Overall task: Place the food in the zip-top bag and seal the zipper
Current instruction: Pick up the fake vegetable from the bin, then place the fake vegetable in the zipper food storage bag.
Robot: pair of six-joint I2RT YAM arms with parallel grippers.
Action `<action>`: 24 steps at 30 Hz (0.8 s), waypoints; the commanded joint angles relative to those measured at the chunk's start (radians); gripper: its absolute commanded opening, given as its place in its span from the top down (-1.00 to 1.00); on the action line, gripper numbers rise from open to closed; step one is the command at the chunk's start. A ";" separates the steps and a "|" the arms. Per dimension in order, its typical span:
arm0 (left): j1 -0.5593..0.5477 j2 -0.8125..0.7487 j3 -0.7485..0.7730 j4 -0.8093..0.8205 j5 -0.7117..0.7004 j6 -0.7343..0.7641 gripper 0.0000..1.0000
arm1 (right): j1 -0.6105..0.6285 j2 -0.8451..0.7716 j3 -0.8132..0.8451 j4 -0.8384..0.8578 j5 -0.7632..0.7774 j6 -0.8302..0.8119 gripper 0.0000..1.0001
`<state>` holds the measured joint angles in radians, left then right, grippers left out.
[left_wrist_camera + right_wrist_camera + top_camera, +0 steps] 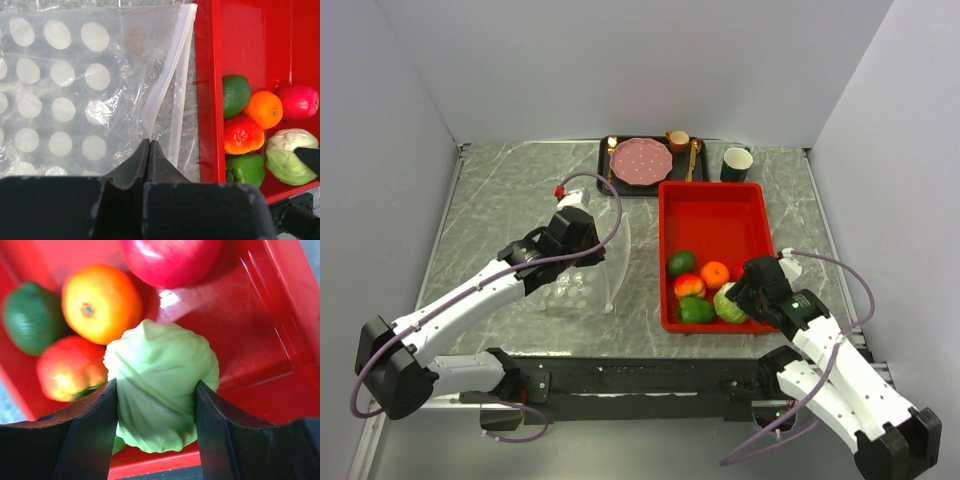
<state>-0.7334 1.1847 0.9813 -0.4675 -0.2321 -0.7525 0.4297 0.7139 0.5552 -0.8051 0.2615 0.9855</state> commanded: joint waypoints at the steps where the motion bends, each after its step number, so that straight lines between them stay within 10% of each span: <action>1: 0.003 0.004 0.023 0.033 0.016 0.010 0.99 | 0.009 -0.060 0.098 0.046 0.041 -0.042 -0.01; 8: 0.003 0.007 0.031 0.024 0.013 0.021 0.99 | 0.009 -0.060 0.198 0.170 0.033 -0.168 -0.10; 24: 0.003 0.021 0.048 0.044 0.047 -0.007 0.98 | 0.030 0.320 0.248 0.834 -0.530 -0.156 0.00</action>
<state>-0.7334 1.2385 0.9939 -0.4568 -0.1978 -0.7486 0.4362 0.9569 0.7670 -0.1822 -0.1055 0.8009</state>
